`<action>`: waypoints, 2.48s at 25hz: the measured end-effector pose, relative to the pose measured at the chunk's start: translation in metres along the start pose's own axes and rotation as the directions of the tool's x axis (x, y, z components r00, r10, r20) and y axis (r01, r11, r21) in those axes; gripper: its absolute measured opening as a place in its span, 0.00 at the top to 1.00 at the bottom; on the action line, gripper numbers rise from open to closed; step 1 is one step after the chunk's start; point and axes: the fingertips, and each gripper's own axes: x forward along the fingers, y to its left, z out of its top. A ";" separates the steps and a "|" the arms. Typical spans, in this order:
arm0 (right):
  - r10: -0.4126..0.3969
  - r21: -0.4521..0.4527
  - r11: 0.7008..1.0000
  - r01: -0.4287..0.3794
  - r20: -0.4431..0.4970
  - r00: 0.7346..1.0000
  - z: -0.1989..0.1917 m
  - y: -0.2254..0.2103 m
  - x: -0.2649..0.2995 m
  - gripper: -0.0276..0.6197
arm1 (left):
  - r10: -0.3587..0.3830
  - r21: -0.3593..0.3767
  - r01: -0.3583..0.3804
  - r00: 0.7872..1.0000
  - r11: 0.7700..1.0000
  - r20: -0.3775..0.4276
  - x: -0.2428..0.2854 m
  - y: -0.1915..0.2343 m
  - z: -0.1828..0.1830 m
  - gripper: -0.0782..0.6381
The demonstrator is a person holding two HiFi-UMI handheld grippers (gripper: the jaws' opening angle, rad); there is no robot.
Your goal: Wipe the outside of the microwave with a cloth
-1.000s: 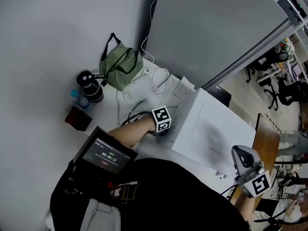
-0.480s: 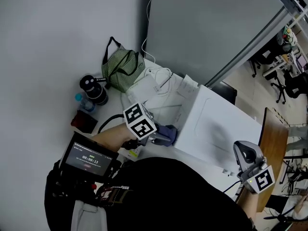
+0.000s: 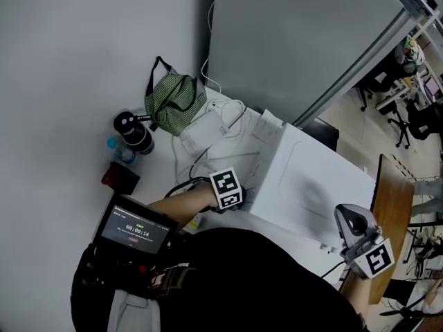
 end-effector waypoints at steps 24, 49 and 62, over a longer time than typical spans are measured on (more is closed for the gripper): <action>0.037 0.095 0.994 -0.060 0.227 0.973 -0.038 -0.043 -0.072 0.95 | 0.377 -0.156 -0.347 0.891 0.925 0.252 -0.126 -0.036 0.054 0.81; -0.237 0.107 0.970 0.220 0.190 0.953 -0.082 -0.013 -0.225 0.95 | 0.129 0.462 -0.452 0.807 0.763 0.576 -0.104 -0.213 0.228 0.81; -0.226 0.203 0.964 0.172 0.280 0.933 -0.216 -0.158 -0.320 0.95 | 0.419 0.756 -0.377 0.896 0.535 0.149 0.046 -0.173 0.445 0.81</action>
